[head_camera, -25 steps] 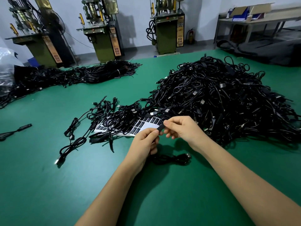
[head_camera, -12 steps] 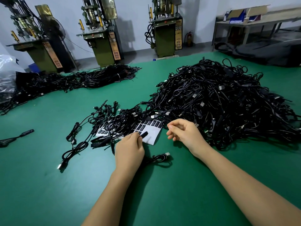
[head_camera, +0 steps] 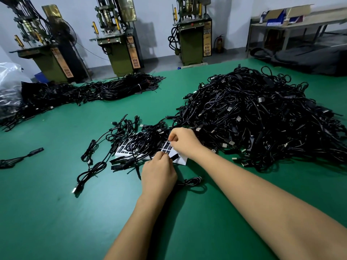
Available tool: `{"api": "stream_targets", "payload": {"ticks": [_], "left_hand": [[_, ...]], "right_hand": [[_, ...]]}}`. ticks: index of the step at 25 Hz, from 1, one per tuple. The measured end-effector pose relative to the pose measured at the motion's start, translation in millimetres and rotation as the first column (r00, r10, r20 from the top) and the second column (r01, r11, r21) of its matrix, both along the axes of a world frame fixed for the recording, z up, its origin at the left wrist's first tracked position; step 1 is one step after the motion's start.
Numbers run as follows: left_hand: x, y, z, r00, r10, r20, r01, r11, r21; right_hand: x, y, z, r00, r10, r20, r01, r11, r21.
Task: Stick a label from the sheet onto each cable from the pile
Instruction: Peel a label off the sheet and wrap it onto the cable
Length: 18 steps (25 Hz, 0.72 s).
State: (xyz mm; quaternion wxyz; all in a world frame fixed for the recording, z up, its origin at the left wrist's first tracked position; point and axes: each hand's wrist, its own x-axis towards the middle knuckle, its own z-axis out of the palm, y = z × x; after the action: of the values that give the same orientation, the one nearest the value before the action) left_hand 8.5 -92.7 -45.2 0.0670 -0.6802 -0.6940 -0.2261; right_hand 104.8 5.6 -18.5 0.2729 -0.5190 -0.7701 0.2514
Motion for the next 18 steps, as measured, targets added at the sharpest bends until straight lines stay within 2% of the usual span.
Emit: {"api": "stream_targets", "payload": {"ticks": [10, 18], "left_hand": [[-2, 2, 0, 0.999, 0.04, -0.014, -0.041, 0.999, -0.005], [-1, 2, -1, 0.999, 0.045, -0.007, -0.045, 0.999, -0.004]], "right_hand": [[-21, -10, -18, 0.975, -0.22, -0.011, 0.22, 0.971, 0.09], [-23, -10, -5, 0.959, -0.281, -0.027, 0.28, 0.959, -0.041]]}}
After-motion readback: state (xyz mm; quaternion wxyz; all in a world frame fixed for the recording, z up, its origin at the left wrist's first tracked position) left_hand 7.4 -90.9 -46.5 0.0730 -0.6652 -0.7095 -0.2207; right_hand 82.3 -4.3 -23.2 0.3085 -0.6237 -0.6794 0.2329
